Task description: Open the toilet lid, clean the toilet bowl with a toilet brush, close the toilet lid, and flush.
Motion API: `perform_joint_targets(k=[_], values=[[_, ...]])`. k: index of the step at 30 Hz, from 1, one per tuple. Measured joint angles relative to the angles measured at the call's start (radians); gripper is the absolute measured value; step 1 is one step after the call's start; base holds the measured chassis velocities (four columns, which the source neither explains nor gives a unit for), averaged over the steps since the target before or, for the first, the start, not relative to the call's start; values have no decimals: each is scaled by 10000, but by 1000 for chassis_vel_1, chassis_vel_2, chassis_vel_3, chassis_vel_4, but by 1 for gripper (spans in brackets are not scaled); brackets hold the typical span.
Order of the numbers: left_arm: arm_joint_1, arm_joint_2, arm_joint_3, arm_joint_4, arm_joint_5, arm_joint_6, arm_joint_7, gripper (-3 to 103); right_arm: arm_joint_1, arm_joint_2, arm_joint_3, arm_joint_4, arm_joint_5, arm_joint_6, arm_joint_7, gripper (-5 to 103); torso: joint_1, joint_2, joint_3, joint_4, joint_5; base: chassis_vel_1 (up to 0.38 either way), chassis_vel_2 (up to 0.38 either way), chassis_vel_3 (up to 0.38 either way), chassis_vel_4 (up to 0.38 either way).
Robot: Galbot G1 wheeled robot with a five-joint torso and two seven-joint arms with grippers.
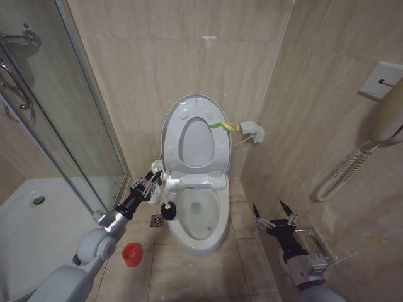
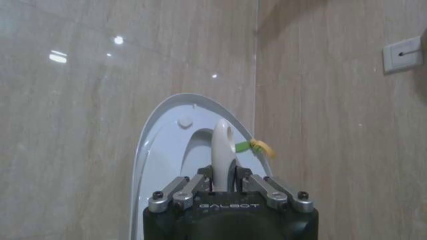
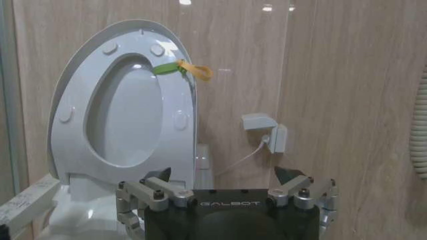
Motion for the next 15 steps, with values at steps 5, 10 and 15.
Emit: perform_joint_targets(k=[5,10,15], values=[[-877,-169,819,756,44,-50,5,22,0,0,1,0,0,0,4,100,0,0,0,0,1,0,0,0,0],[-1689,-474,1839,1545,202,-137,18,22,0,0,0,0,0,0,1,100,0,0,0,-1,2,0,0,0,0],[-2336,-818,2495,2130,294,-210,41,22,0,0,0,0,0,0,1,100,0,0,0,-3,2,0,0,0,0]])
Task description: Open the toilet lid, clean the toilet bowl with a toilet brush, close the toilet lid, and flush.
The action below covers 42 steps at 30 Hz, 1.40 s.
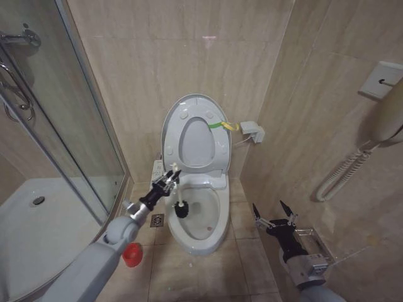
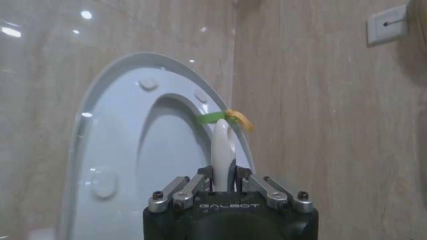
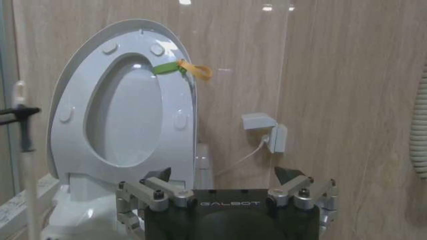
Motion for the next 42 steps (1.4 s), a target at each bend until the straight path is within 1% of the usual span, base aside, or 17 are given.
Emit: perform_joint_targets(k=[3,5,7,19,29,36,42], values=[[-451,-302,395,514,42,-94,93,22,-1,0,0,0,0,0,-1,100,0,0,0,1,0,0,0,0,0],[-497,-339,441,582,52,-110,106,22,0,0,0,0,0,0,-1,100,0,0,0,1,0,0,0,0,0],[-659,-550,656,922,115,-178,165,22,0,0,0,0,0,0,1,100,1,0,0,2,-1,0,0,0,0],[-703,-1120,1333,1771,317,-508,534,22,-1,-1,0,0,0,0,0,100,0,0,0,3,-1,0,0,0,0],[-1047,-1698,2024,2269,319,-612,704,22,0,0,0,0,0,0,1,100,0,0,-1,1,-1,0,0,0,0],[-863,-2011,2231,2597,410,-632,689,22,0,0,1,0,0,0,0,100,0,0,-1,2,-1,0,0,0,0],[-698,-2118,2330,2853,557,-755,760,22,0,0,0,0,0,0,0,100,0,1,-1,3,0,0,0,0,0]])
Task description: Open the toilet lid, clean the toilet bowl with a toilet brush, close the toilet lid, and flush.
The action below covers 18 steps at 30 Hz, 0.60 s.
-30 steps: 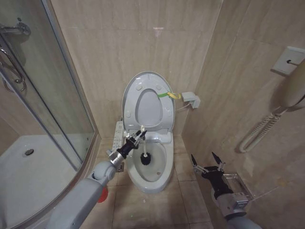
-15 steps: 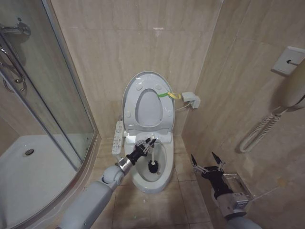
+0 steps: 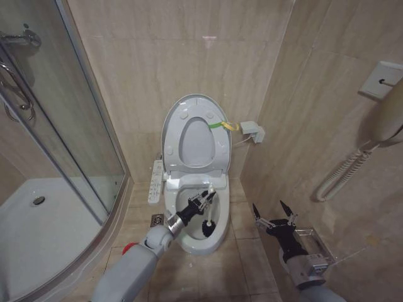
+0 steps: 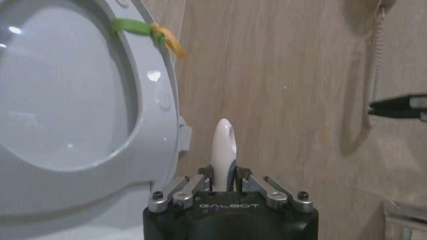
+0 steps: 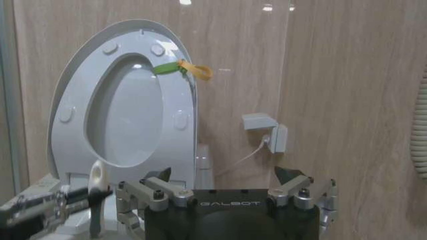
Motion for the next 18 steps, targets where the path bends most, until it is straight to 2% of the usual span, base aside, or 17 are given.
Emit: perform_joint_targets(k=[8,12,18], values=[[274,-314,36,1277,378,-532,468,22,0,0,0,0,0,0,0,100,-2,2,-2,-2,-5,0,0,0,0],[295,-333,-119,1729,482,-620,540,22,0,0,0,0,0,0,1,100,-2,1,0,-1,-1,0,0,0,0],[357,-230,-376,1881,526,-716,588,24,0,0,1,0,0,0,3,100,-1,0,1,0,-3,0,0,0,0]])
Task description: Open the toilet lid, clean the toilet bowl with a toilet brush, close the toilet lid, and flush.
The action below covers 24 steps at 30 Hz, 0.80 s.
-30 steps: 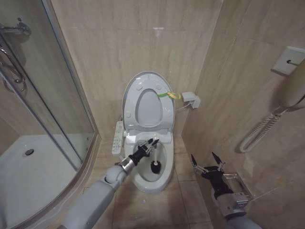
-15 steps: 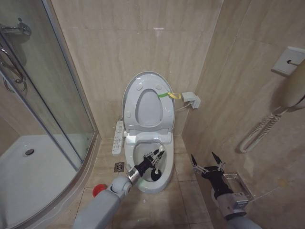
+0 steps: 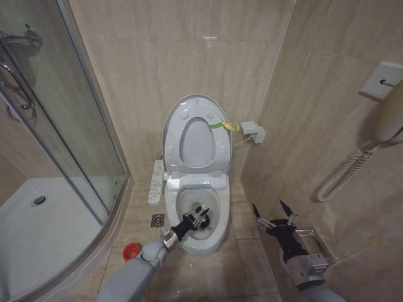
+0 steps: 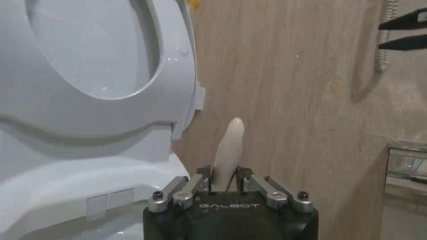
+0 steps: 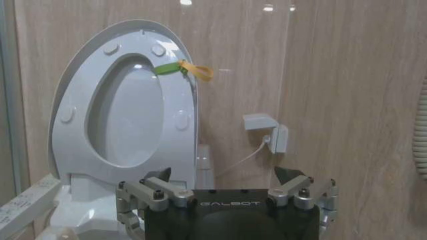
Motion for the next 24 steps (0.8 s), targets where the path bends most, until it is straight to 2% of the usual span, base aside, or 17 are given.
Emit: perform_joint_targets(k=[11,16,24], values=[[99,363,-303,-2136,-490,541,-488,22,0,0,0,0,0,0,-2,100,1,-1,0,-3,0,0,0,0,0],[101,332,-292,-2007,-491,547,-470,20,0,0,0,0,0,0,-2,100,1,-1,0,-1,1,0,0,0,0],[179,-7,-111,-529,-308,158,-127,20,0,0,-1,0,0,0,-3,100,0,0,-3,1,1,0,0,0,0]])
